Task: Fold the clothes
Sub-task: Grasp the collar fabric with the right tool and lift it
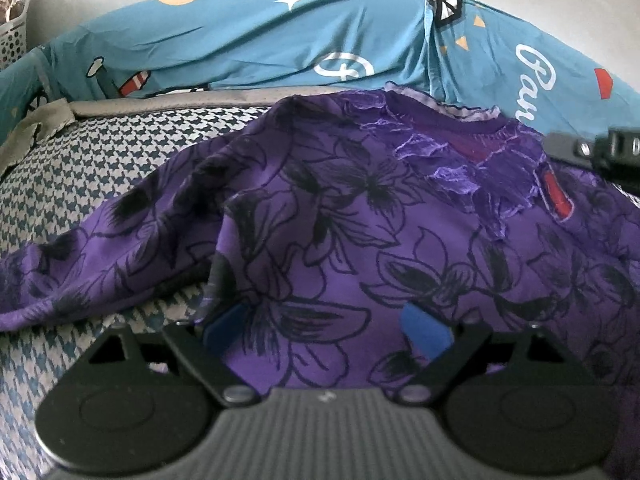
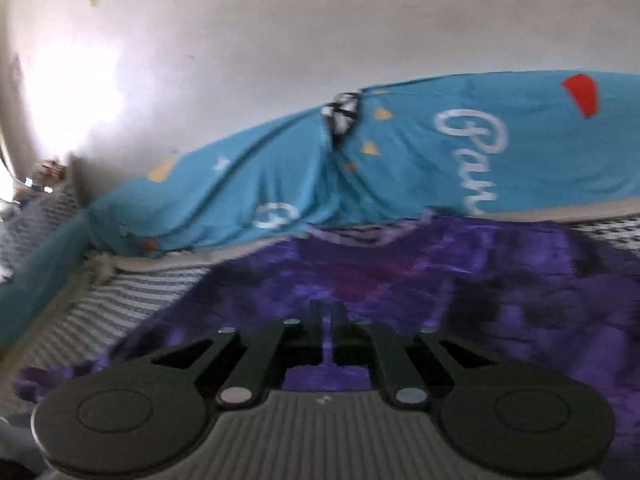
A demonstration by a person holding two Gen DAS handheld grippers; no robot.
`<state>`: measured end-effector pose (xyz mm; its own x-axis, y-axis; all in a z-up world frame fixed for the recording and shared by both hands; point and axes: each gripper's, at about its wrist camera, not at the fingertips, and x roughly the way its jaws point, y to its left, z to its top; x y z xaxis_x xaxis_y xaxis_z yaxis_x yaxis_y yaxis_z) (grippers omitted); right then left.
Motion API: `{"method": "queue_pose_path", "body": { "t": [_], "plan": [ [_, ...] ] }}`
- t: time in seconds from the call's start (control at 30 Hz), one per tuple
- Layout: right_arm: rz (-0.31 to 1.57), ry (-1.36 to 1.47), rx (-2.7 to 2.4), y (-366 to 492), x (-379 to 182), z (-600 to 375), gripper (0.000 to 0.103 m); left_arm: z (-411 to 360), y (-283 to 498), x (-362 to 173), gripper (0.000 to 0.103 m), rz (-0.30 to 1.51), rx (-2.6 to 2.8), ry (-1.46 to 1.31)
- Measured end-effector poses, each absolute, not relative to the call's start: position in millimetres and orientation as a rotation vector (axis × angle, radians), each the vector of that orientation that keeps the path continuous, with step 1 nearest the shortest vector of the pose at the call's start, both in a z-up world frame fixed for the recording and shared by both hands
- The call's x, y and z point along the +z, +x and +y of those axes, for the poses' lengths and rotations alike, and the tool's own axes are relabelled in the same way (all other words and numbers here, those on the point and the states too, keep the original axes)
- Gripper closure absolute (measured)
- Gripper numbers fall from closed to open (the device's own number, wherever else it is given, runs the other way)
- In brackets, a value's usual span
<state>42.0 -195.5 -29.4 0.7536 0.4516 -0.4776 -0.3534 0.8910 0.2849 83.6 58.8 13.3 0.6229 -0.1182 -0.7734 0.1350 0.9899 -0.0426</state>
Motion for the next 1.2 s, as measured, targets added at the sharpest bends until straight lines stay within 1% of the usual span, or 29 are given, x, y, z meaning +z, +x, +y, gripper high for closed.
{"method": "queue_pose_path", "body": {
  "t": [0.07,0.1,0.13,0.2,0.27,0.3,0.37,0.47,0.53,0.67,0.73,0.77,0.8,0.83,0.87,0.9,1.03,1.2],
  "plan": [
    [0.579,0.164,0.391,42.9,-33.1,-206.0,0.09,58.1,85.3,15.6,0.01,0.88,-0.152,0.018],
    [0.585,0.156,0.366,42.9,-34.7,-211.6,0.085,58.2,87.0,17.0,0.009,0.876,-0.152,0.015],
    [0.591,0.149,0.343,42.5,-36.1,-217.6,0.082,58.4,88.9,18.6,0.009,0.872,-0.15,0.011],
    [0.595,0.134,0.307,41.7,-38.9,-226.6,0.068,59.3,95.0,21.0,0.009,0.871,-0.155,-0.003],
    [0.598,0.122,0.29,42.3,-42.0,-231.2,0.059,59.7,100.9,23.2,0.008,0.871,-0.156,-0.013],
    [0.604,0.117,0.285,43.5,-44.6,-232.1,0.056,59.3,103.2,23.9,0.008,0.87,-0.153,-0.014],
    [0.613,0.104,0.282,46.9,-49.9,-230.2,0.054,58.3,107.5,25.0,0.008,0.87,-0.153,-0.017],
    [0.627,0.076,0.294,52.7,-58.2,-223.1,0.046,56.5,112.3,26.3,0.008,0.868,-0.158,-0.014],
    [0.636,0.036,0.301,55.5,-65.0,-215.7,0.045,55.7,115.9,27.4,0.008,0.868,-0.159,-0.01],
    [0.643,-0.074,0.245,61.8,-80.6,-206.9,0.046,54.1,126.0,28.6,0.008,0.871,-0.162,-0.011],
    [0.648,-0.114,0.221,64.8,-87.1,-204.8,0.051,53.2,129.1,29.3,0.008,0.871,-0.163,-0.01],
    [0.64,-0.126,0.21,65.3,-88.5,-204.7,0.059,53.1,129.7,29.9,0.008,0.87,-0.164,-0.011],
    [0.634,-0.129,0.199,65.9,-88.7,-205.1,0.071,53.1,130.2,30.5,0.008,0.869,-0.164,-0.011],
    [0.632,-0.119,0.193,67.0,-88.0,-206.6,0.077,53.0,130.7,31.1,0.008,0.868,-0.165,-0.011],
    [0.632,-0.103,0.187,68.8,-87.0,-208.7,0.088,53.0,131.3,31.7,0.008,0.867,-0.166,-0.012],
    [0.632,-0.088,0.182,70.6,-85.8,-210.6,0.092,52.9,131.8,32.3,0.008,0.866,-0.167,-0.012],
    [0.629,-0.017,0.165,76.9,-79.8,-212.7,0.093,52.7,133.9,34.7,0.008,0.862,-0.17,-0.014],
    [0.561,0.038,0.234,76.4,-58.9,-200.6,0.093,56.6,135.0,39.2,0.008,0.844,-0.156,-0.016]
  ]
}}
